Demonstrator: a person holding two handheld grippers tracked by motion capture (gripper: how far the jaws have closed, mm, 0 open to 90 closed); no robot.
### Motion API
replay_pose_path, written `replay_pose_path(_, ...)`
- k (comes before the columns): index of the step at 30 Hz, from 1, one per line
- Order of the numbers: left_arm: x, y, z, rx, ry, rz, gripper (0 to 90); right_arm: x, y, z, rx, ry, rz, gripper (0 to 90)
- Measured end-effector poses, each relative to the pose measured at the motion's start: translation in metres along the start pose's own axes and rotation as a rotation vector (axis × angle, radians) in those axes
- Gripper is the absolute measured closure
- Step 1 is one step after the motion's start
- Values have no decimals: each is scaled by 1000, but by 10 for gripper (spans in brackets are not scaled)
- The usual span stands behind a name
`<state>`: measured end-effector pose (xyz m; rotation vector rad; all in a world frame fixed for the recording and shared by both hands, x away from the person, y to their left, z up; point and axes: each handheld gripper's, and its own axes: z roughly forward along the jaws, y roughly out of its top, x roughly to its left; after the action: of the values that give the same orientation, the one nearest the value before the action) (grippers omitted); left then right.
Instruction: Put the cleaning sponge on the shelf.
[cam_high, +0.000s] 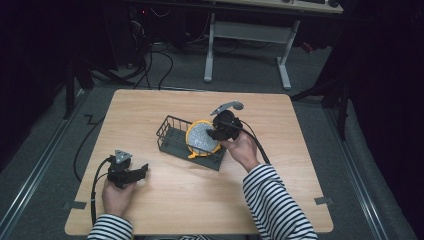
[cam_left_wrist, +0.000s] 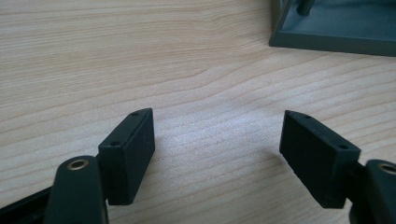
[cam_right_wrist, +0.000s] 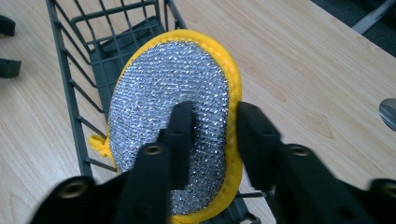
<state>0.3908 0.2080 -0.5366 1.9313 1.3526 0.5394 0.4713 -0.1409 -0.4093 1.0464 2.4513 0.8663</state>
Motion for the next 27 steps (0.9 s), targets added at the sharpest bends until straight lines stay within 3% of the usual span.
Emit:
replay_pose_path(5,0,0,0,-1,1,0,272,-4,-4,-11,-42,-5,29,469)
replay_pose_path(13,0,0,0,-2,3,0,277,-19,-26,-40,-115,-8,102,447)
replay_pose_path(21,0,0,0,-2,4,0,279,-26,-45,-56,-122,-43,109,432)
replay_pose_path(24,0,0,0,-2,4,0,279,-31,-59,-65,-137,-48,148,436)
replay_pose_path(27,0,0,0,-2,6,1,280,-34,-66,-68,-133,-59,155,437)
